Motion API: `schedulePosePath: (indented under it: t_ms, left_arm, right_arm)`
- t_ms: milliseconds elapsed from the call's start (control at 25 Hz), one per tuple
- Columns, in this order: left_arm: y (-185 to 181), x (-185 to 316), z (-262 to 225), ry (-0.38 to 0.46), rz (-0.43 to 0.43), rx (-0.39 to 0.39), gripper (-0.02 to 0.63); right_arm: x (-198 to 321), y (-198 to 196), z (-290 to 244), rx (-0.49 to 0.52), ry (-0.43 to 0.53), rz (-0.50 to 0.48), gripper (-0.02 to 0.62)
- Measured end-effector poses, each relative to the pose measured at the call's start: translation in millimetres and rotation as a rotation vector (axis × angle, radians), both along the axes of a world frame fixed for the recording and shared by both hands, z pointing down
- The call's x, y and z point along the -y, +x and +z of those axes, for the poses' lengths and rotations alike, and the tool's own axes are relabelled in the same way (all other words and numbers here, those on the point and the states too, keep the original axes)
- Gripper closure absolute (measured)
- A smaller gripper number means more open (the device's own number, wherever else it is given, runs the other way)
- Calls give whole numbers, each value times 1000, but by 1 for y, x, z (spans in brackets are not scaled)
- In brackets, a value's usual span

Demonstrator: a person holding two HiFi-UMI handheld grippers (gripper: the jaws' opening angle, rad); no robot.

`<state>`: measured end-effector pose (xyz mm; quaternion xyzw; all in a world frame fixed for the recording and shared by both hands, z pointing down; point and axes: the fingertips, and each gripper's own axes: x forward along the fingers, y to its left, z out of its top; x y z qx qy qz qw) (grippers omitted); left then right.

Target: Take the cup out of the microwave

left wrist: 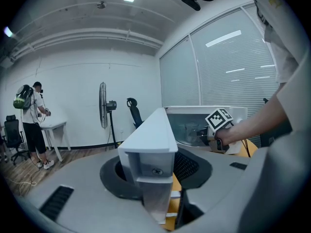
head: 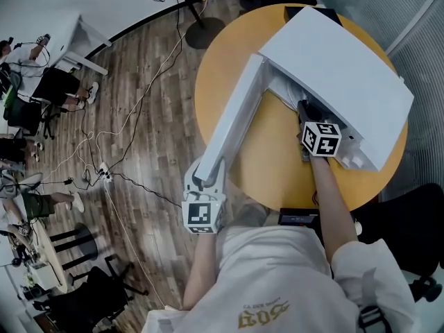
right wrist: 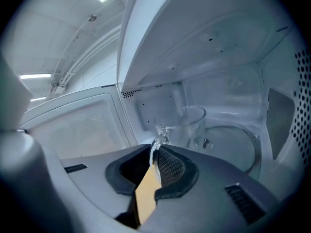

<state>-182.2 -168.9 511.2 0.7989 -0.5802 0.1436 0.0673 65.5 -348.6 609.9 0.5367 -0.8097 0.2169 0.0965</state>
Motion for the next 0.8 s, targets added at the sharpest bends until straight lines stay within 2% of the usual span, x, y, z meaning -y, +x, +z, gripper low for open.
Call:
schedulePosePath:
  t_ms: [280, 560, 800]
  left_arm:
    - [0, -2, 3, -6, -2, 6, 433]
    - [0, 0, 2, -2, 4, 1, 433]
    - [-2, 0, 2, -1, 3, 3, 431]
  right_arm:
    - [-1, -4, -5, -31, 49, -36, 552]
    - [-5, -5, -13, 3, 89, -30, 555]
    - [-14, -19, -35, 28, 149, -78, 556]
